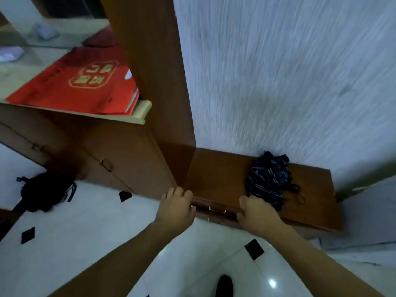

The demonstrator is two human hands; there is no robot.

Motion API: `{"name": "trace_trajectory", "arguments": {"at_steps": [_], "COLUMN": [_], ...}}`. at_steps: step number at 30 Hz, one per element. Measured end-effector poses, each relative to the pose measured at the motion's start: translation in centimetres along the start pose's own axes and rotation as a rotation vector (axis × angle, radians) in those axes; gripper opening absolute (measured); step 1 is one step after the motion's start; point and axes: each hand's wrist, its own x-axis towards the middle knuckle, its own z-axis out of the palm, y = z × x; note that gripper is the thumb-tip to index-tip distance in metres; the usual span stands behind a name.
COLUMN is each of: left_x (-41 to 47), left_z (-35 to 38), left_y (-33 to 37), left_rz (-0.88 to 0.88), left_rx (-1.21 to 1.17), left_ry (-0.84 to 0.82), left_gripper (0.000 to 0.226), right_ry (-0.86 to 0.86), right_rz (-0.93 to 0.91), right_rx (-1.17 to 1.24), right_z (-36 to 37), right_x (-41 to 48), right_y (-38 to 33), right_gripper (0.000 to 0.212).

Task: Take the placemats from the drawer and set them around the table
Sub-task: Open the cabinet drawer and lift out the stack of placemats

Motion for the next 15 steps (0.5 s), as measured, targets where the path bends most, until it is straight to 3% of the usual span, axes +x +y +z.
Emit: {"name": "trace_trajectory", "arguments": {"at_steps": [7, 15], "left_x": [9.0, 17.8], "left_z": [9.5, 25.7], "left_y": [-1.9, -5.2], "left_rz": [0.049, 0.168], "left_rx": [-0.059, -0.034], "left_ry": [-0.037, -0.102], "left_gripper": [0.034, 0.039], "right_ry": [-0.030, -0.025], "right_rz": [0.056, 0.150], "right_rx": [0.115, 0.121], "right_z": [11.1, 26.8], "right_x": [7.6, 14.1], "right_y": [2.3, 5.0], "right_gripper": [0.017, 0.026]}}
